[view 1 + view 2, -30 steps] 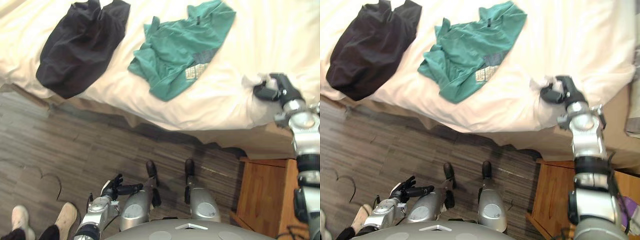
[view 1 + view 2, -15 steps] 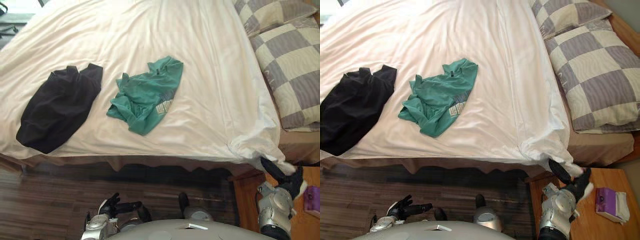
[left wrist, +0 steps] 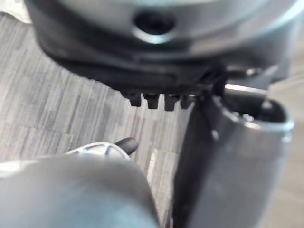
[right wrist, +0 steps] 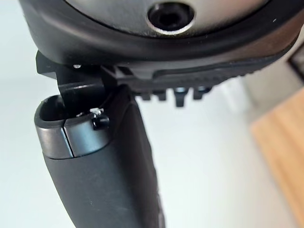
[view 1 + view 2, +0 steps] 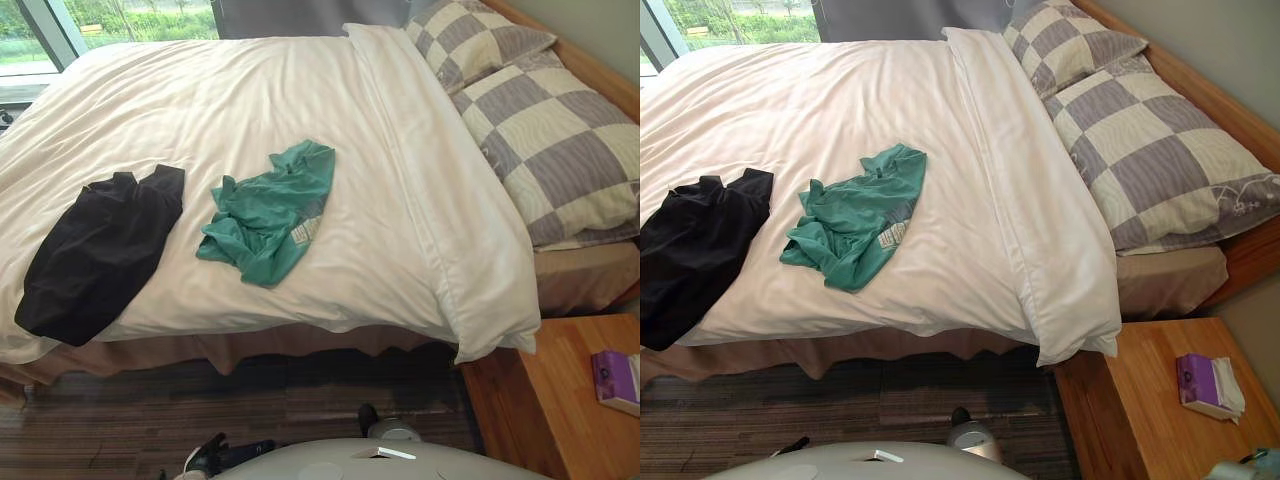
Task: Tidy up the quilt and then pick up the clothes from the bed and put them into the laundry hamper
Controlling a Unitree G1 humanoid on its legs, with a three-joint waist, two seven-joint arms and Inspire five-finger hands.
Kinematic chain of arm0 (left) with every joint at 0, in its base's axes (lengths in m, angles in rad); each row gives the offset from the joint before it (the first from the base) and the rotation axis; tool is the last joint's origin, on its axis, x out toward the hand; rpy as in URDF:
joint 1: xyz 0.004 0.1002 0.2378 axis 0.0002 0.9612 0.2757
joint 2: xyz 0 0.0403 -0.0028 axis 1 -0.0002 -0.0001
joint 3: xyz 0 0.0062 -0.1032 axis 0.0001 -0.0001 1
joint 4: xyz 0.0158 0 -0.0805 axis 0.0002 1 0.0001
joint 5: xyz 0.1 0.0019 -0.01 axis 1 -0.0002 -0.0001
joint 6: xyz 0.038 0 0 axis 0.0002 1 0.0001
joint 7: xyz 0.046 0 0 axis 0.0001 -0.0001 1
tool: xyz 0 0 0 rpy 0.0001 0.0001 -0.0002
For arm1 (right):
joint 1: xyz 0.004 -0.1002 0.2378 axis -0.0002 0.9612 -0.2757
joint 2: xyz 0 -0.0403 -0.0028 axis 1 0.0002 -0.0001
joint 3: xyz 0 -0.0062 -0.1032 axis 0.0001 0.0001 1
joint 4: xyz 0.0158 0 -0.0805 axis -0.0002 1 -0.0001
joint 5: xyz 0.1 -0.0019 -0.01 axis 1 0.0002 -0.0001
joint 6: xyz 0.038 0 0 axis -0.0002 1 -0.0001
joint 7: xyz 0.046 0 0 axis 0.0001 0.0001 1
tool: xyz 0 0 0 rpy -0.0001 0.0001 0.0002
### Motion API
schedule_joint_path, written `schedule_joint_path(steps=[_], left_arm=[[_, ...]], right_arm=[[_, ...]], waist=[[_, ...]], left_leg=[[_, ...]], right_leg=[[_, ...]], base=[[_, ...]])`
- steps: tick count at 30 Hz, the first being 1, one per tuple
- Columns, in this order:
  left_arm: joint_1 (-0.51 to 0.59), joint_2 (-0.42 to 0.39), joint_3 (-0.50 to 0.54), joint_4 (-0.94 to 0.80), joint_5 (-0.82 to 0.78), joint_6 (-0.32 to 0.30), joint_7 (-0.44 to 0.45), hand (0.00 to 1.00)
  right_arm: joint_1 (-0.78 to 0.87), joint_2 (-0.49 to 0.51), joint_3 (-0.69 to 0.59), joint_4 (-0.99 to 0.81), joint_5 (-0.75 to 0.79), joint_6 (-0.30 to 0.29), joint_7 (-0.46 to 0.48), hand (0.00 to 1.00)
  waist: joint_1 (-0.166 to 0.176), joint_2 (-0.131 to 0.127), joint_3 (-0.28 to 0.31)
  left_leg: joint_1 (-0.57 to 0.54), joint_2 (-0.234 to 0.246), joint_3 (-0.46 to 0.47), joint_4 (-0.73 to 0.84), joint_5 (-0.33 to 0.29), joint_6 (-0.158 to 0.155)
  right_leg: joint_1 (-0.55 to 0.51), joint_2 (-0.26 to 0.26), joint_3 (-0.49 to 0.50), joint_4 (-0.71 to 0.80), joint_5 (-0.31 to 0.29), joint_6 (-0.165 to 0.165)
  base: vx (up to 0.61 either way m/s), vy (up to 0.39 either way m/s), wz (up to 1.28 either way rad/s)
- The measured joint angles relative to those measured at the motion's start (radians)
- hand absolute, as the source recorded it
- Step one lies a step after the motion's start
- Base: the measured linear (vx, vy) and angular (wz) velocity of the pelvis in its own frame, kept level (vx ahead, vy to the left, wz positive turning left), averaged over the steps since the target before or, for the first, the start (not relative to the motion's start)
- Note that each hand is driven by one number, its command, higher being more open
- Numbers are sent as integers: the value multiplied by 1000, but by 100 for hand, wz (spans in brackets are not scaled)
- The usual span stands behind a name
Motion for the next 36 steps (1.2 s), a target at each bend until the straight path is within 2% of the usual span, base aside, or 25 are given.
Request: schedule_joint_path(steps=[2, 3, 4, 7, 8, 9, 11, 15, 16, 18, 19, 21, 22, 23, 25, 27, 30, 33, 35, 36], left_arm=[[7, 0, -1, 5, 0, 1, 0, 100], [7, 3, -9, 7, 0, 2, 0, 100], [6, 6, -18, 7, 0, 3, 0, 100], [-3, 10, -41, 6, 2, 5, 2, 100], [-3, 10, -41, 6, 2, 5, 2, 100], [-4, 9, -57, 4, 1, 4, 5, 100], [-3, 7, -61, -6, 1, 0, 4, 100], [-3, 6, -91, -28, -15, -4, 1, 100], [-4, 5, -99, -38, -25, -4, -1, 100], [-25, 0, -126, -70, -55, -11, -11, 100], [-36, -7, -128, -76, -69, -15, -13, 100], [-63, -20, -152, -103, -120, -36, -13, 100], [-83, -25, -171, -112, -153, -50, -13, 100], [-91, -29, -178, -120, -163, -53, -12, 100], [-111, -36, -214, -159, -204, -69, -13, 100], [-133, -47, -227, -178, -227, -69, -12, 100], [-140, -54, -237, -184, -241, -69, -15, 100], [-150, -65, -255, -184, -247, -69, -31, 100], [-162, -70, -254, -182, -247, -68, -42, 100], [-164, -71, -252, -182, -247, -71, -53, 100]], right_arm=[[-30, -55, 52, -21, 16, 8, 118, 0], [-47, -87, 117, -29, 59, 16, 209, 0], [-78, -108, 184, -30, 107, 34, 296, 0], [-157, -121, 341, -30, 267, 99, 464, 0], [-159, -121, 344, -30, 271, 100, 467, 0], [-207, -123, 412, -21, 337, 124, 520, 0], [-275, -132, 466, 8, 405, 130, 557, 0], [-466, -190, 520, 105, 507, 134, 597, 0], [-491, -201, 522, 108, 507, 134, 596, 0], [-623, -263, 530, 113, 547, 118, 594, 0], [-654, -284, 529, 113, 554, 110, 593, 0], [-734, -322, 521, 98, 607, 53, 586, 0], [-749, -325, 509, 76, 634, 8, 581, 0], [-752, -325, 505, 63, 644, -8, 576, 0], [-751, -324, 501, 32, 691, -47, 559, 0], [-752, -321, 494, 4, 737, -73, 561, 0], [-734, -260, 493, -80, 776, -107, 616, 0], [-616, -206, 510, -182, 778, -125, 686, 0], [-523, -142, 545, -217, 765, -136, 727, 0], [-458, -77, 572, -243, 730, -146, 751, 0]], waist=[[0, 0, -7], [0, 1, -8], [1, 2, -8], [16, 10, -11], [17, 10, -11], [35, 22, -17], [55, 33, -14], [88, 85, 15], [88, 88, 24], [88, 138, 101], [89, 154, 127], [105, 199, 204], [116, 223, 252], [120, 235, 274], [134, 281, 340], [143, 307, 387], [141, 307, 392], [135, 306, 392], [126, 294, 401], [112, 282, 410]], left_leg=[[1, -8, 0, 0, -6, 4], [1, -14, -2, 0, -10, 6], [1, -18, -3, 0, -12, 7], [1, -23, -22, 0, -13, 9], [1, -23, -23, 0, -13, 9], [1, -25, -37, 1, -8, 18], [1, -25, -58, 1, -7, 20], [-7, -28, -98, 2, -3, 25], [-20, -29, -103, 1, 0, 30], [-73, -38, -107, 5, 14, 48], [-90, -40, -106, 5, 19, 52], [-159, -48, -93, 6, 35, 61], [-190, -50, -82, 6, 42, 62], [-203, -50, -81, 7, 45, 62], [-262, -50, -70, 7, 60, 60], [-291, -52, -58, 7, 65, 55], [-334, -55, -30, 8, 72, 43], [-325, -54, -12, 8, 70, 40], [-313, -49, -3, 8, 63, 28], [-302, -42, 5, 12, 58, 21]], right_leg=[[0, -6, 0, 0, -1, 1], [-1, -7, 0, 1, -1, 2], [-1, -10, -1, 1, 0, 0], [5, -17, -23, 1, 1, 0], [6, -17, -24, 1, 0, 0], [11, -20, -40, 1, -1, -1], [21, -22, -61, 0, -4, -6], [26, -27, -100, 2, -6, -12], [22, -29, -99, 3, -6, -12], [-36, -40, -95, 18, 3, -9], [-56, -42, -93, 25, 8, -9], [-141, -57, -78, 51, 11, -5], [-180, -61, -76, 64, 13, -1], [-199, -61, -75, 74, 12, -1], [-288, -63, -72, 127, 3, 2], [-351, -67, -54, 188, -25, 5], [-451, -68, -32, 279, -68, 8], [-475, -66, -25, 335, -104, 1], [-477, -60, -22, 354, -118, -1], [-468, -53, -22, 355, -120, -2]], base=[[19, 8, -1], [0, 0, 0], [0, 0, 0], [36, -11, 14], [59, -23, 27], [68, -23, 31], [65, -23, 36], [33, -22, 29], [-2, -10, 19], [-39, 4, 11], [-95, 22, -2], [-91, 35, -8], [-48, 20, -7], [-15, -10, -4], [11, -31, -9], [56, -56, -15], [105, -74, -17], [119, -79, -11], [111, -82, -14], [121, -111, -16]])
